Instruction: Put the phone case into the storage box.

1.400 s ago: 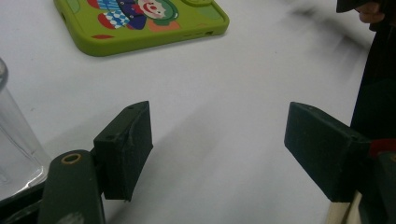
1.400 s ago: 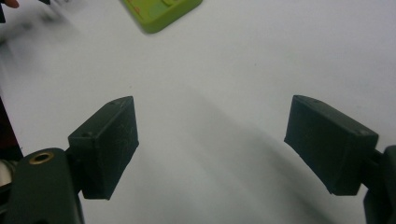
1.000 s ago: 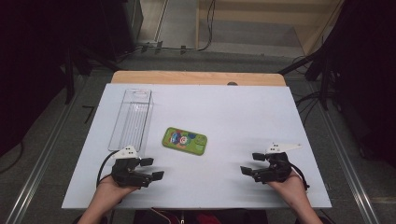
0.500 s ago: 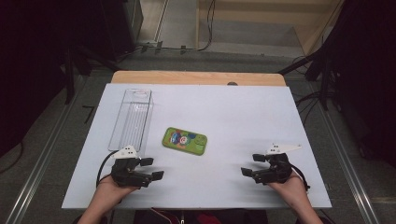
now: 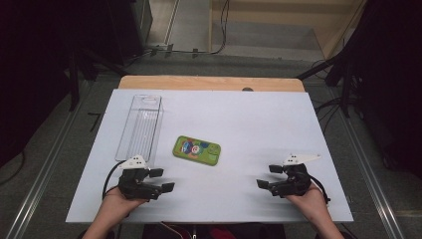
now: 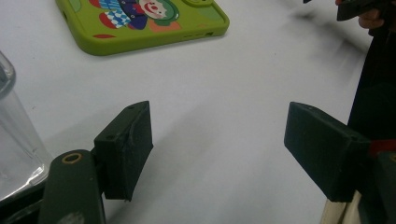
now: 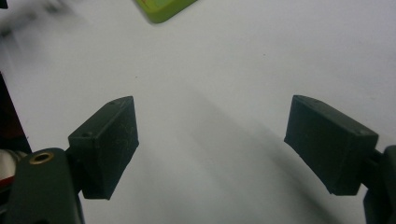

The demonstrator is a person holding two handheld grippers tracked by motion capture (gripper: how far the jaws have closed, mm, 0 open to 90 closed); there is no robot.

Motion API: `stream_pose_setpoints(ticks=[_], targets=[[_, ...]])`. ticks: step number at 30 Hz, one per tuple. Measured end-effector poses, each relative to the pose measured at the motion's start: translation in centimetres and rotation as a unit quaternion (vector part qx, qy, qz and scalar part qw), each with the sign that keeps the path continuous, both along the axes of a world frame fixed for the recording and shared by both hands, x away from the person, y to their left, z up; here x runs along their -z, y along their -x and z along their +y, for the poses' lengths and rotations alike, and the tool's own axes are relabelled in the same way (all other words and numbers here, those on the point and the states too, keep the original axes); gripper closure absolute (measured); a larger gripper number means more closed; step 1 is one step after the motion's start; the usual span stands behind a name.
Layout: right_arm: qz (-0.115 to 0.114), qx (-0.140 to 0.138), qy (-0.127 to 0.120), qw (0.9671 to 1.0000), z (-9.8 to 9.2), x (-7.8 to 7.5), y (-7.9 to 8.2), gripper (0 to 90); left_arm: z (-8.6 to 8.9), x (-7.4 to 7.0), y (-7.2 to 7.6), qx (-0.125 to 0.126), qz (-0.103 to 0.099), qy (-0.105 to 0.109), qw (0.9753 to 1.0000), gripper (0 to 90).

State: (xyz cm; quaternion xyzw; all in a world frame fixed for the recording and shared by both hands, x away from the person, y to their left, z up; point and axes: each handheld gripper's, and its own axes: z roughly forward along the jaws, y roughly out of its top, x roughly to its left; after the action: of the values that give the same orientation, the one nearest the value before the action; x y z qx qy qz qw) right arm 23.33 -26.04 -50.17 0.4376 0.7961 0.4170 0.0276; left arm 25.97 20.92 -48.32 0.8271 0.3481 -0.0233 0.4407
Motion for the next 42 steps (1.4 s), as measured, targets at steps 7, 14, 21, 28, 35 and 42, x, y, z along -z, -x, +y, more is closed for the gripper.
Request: stream_pose_setpoints(ticks=[7, 14, 21, 28, 35, 42], targets=[[0.001, -0.004, 0.000, 1.0000, 0.1, 0.0, 0.0, 15.2, -0.2, -0.4, 0.0, -0.003, 0.007, 0.017, 0.9998, 24.6], [0.001, -0.006, 0.001, 1.0000, 0.2, 0.0, 0.0, 15.2, -0.6, -1.4, -0.1, -0.011, 0.015, 0.015, 0.9997, 24.6], [0.002, -0.005, 0.000, 1.0000, 0.2, -0.1, 0.1, 15.2, -1.5, -2.6, -0.8, -0.003, 0.014, 0.007, 0.9999, 24.2], [0.000, -0.006, 0.000, 1.0000, 0.2, -0.1, 0.2, 15.2, -2.6, -3.4, -1.3, -0.010, 0.011, -0.002, 0.9999, 23.7], [0.000, -0.007, 0.000, 1.0000, 0.2, -0.1, 0.2, 15.2, -3.4, -4.0, -2.3, -0.013, 0.015, 0.006, 0.9998, 23.9], [0.001, -0.004, -0.001, 1.0000, 0.0, -0.1, 0.2, 15.2, -4.2, -4.6, -3.3, -0.007, 0.016, 0.008, 0.9998, 24.2]])
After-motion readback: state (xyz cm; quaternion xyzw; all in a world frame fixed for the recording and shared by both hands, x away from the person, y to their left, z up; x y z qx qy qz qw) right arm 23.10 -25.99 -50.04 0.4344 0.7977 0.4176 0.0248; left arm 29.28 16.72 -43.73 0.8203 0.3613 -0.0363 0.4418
